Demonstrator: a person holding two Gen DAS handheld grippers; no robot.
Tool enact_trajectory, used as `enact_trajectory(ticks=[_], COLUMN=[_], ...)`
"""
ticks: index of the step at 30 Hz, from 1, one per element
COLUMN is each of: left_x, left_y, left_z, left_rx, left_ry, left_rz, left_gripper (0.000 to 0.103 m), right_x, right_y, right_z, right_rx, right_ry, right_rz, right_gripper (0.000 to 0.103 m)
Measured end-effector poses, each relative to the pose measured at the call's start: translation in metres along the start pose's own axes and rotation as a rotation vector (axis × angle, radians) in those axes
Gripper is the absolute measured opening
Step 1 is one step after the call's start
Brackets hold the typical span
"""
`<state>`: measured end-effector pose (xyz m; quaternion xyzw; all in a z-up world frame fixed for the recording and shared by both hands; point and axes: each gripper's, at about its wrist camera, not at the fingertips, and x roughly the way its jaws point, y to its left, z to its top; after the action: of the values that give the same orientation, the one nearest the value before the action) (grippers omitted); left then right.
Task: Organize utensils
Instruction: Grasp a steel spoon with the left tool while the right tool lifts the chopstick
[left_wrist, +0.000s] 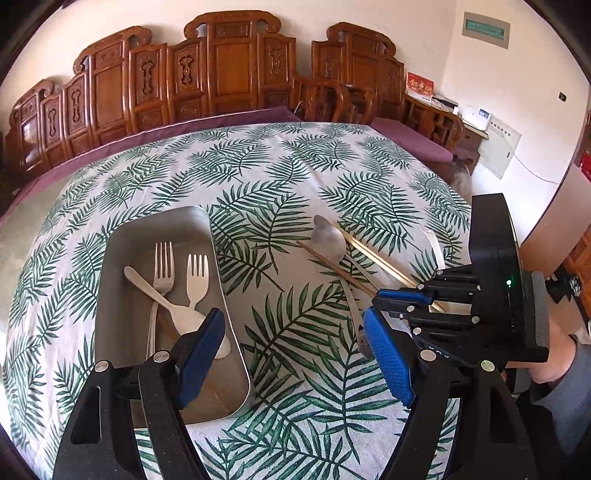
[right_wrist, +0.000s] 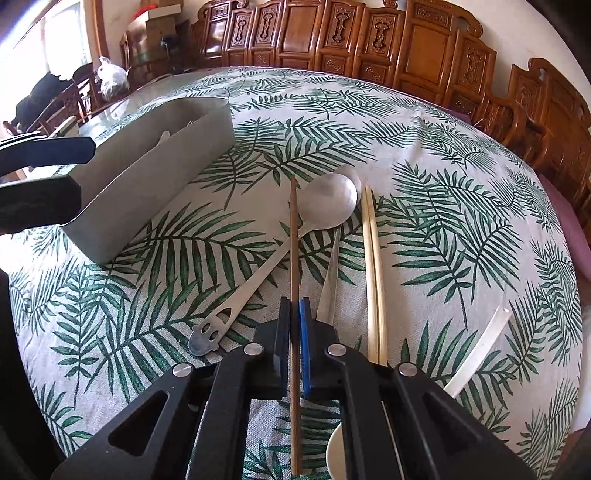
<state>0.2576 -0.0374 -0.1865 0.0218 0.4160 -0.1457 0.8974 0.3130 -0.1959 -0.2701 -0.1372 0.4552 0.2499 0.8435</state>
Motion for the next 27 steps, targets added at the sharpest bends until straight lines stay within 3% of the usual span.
enact_trajectory(ticks=[5,11,17,22,27], left_x=[0.003,0.016,0.053,0.091,0.114], left_y=[-0.01,-0.032,-0.05,-0.054,-0.051], left_z=[0.0,0.003,0.01,0.017,0.023], left_rx=[-0.006,0.039,0.049,0.011,-0.019], left_ry=[0.025,0.047,0.105,0.197,0.244], left_rz=[-0.027,0.014,0.011,0.007,0.032], left_gripper=[0.074,0.069,0.056,0.036,0.028], right_x=[-0.008,-0.041,-0.047,-0.046,-0.05], right_y=[-0.006,-0.039,-0.061,-0.074,-0.08], right_z=[0.004,0.007,0.004,0.003,0.003], right_rx=[0.019,0.113,0.155,0.185,0.209], right_ry=[-0.039,-0.136,-0.147,-0.138,-0.158], right_rz=[0.022,0.043,0.037,0.031,0.026], right_gripper=[0.006,0.006,0.006,0.006,0.006])
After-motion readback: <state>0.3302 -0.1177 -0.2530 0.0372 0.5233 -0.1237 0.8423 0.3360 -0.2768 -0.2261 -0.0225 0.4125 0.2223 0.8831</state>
